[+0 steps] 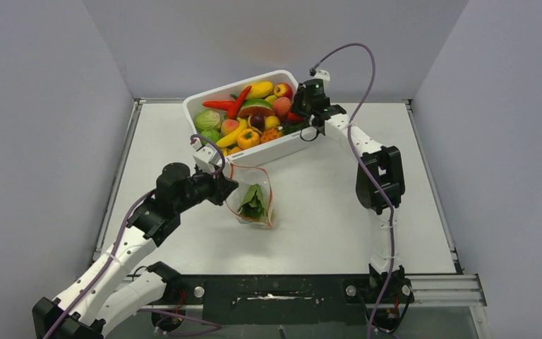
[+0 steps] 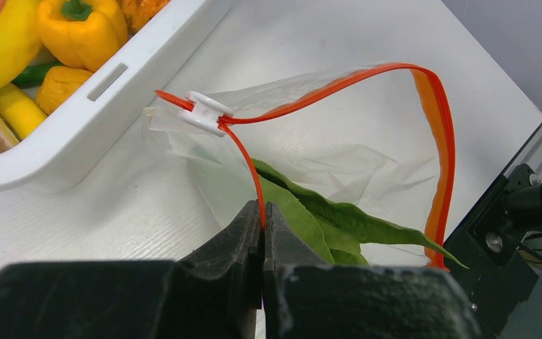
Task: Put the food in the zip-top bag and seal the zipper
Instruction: Pick up the fake fruit from the bin, then place the fake fruit in the zipper food storage bag.
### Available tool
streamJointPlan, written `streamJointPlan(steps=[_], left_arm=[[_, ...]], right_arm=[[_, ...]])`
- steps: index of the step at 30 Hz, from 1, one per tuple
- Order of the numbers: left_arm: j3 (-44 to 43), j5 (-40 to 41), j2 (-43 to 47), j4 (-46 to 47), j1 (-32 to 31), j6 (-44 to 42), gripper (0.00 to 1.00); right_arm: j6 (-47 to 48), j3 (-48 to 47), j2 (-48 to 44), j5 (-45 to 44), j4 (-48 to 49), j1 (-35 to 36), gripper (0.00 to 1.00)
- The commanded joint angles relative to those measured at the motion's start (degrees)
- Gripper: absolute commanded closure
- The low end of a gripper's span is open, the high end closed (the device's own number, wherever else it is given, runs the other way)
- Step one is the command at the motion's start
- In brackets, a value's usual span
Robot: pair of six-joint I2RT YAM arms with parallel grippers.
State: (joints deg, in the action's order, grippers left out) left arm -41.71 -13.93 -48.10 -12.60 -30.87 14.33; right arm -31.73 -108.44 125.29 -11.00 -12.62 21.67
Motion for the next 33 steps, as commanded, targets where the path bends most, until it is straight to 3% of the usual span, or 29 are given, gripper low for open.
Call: streamJointPlan(steps=[1,22,33], left_arm=[[-0.82,-0.3,0.35,5.48,0.72,0.69,1.0],[-0.44,-2.9,-2.88,11.37,3.84,9.73,1.0],[-2.9,-2.19,-3.4,10.13,4.28,17.65,1.0]], right_arm=[[1.34,0.99,-6.35,2.08,2.97,-0.74,0.78],[7.0,20.64,-29.55,11.89,6.6,-0.93,0.81],[7.89,32.38,-46.18,17.33,5.34,6.42,0.81]])
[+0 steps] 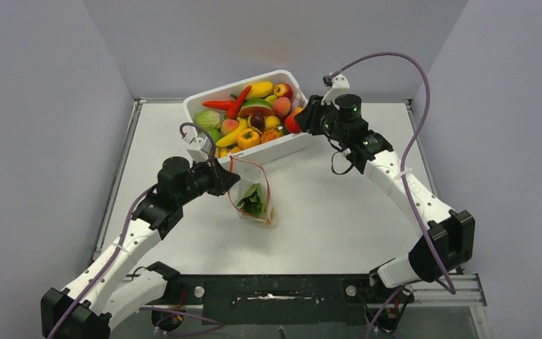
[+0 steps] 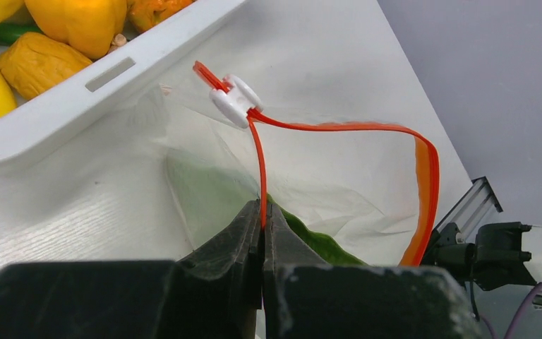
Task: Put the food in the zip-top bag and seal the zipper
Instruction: Place the fake fruit in the zipper food storage bag.
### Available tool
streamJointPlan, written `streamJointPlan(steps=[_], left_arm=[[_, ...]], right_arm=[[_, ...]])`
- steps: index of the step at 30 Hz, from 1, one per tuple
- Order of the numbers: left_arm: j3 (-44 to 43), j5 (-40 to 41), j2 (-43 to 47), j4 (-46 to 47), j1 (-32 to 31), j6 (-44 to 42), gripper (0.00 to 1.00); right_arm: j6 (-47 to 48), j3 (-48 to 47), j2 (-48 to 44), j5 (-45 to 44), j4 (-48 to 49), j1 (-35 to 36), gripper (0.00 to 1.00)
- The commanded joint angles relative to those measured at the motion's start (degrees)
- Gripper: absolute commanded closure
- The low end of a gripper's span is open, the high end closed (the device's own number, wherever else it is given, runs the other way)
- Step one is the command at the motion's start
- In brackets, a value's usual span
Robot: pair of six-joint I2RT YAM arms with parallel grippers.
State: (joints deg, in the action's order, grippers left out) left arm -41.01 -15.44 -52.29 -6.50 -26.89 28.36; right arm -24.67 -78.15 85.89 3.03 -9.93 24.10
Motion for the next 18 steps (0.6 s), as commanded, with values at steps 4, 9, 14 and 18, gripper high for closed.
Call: streamJointPlan(steps=[4,9,14,18], left_arm=[[-4.7,0.67,0.17,2.64,0.35,4.39,1.0],[-6.62,1.45,-0.95,0.6,0.44,6.1,1.0],[-7.33,1.91,-1.13,-0.2,0.53,6.35,1.0],[-8.07,1.77,-1.51,-0.52,0.53,6.27,1.0]], right_arm=[[-1.12,4.67,-11.55,4.03,2.89,7.64,0.81],[-3.47,6.8,-16.18,4.54,3.56,12.14,0.82],[-4.6,8.73,-19.26,4.09,3.67,16.71,0.83],[-4.68,9.85,-19.53,3.77,2.91,20.82,0.83]])
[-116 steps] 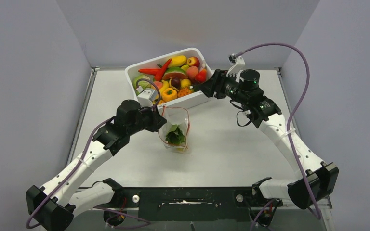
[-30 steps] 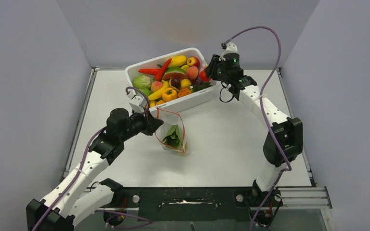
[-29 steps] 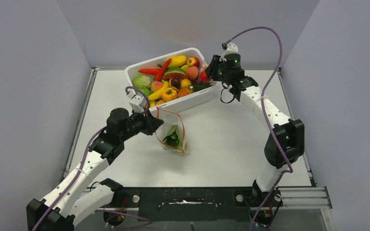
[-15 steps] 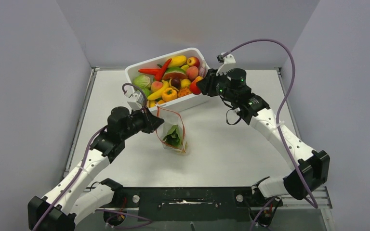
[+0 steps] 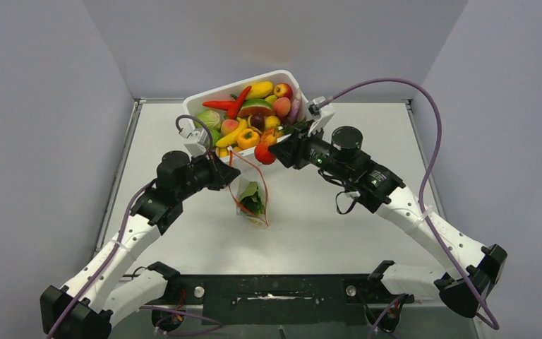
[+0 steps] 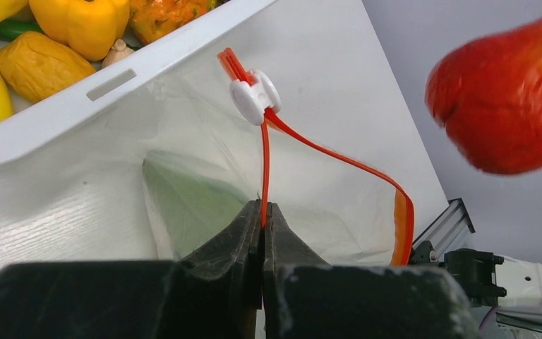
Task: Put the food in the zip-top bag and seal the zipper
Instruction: Place the fake fruit in the zipper food storage bag.
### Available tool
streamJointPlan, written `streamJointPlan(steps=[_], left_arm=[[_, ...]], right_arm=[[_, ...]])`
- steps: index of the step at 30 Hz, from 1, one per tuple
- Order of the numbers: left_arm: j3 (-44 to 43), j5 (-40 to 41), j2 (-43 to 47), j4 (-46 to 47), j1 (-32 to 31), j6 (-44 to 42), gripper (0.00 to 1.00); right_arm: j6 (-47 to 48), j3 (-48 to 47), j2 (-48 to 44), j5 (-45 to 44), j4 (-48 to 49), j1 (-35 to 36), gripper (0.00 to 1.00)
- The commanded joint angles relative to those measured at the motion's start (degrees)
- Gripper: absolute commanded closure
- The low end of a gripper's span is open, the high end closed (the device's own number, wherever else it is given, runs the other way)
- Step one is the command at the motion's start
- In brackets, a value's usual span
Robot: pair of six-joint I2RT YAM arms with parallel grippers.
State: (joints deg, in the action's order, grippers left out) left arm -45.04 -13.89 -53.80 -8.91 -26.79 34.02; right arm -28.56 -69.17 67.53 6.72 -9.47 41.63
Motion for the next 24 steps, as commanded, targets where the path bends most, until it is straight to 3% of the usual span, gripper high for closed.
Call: streamJointPlan(steps=[1,10,24], left_arm=[[-4.12,0.26,-0.09,1.85,0.42,0.54,1.0],[-3.83,0.31,-0.38,1.7,0.42,0.16,1.0],[-3.79,1.02,-1.21,1.43,0.42,0.08,1.0]], right_arm=[[-0.79,1.22,-1.13,-0.04,2.32,4.2,0.83],[0.3,1.81,0.81,-3.42,-0.75,11.55,0.83],[2.4,-2.39,3.1,-6.09,-4.06,16.66,0.83]])
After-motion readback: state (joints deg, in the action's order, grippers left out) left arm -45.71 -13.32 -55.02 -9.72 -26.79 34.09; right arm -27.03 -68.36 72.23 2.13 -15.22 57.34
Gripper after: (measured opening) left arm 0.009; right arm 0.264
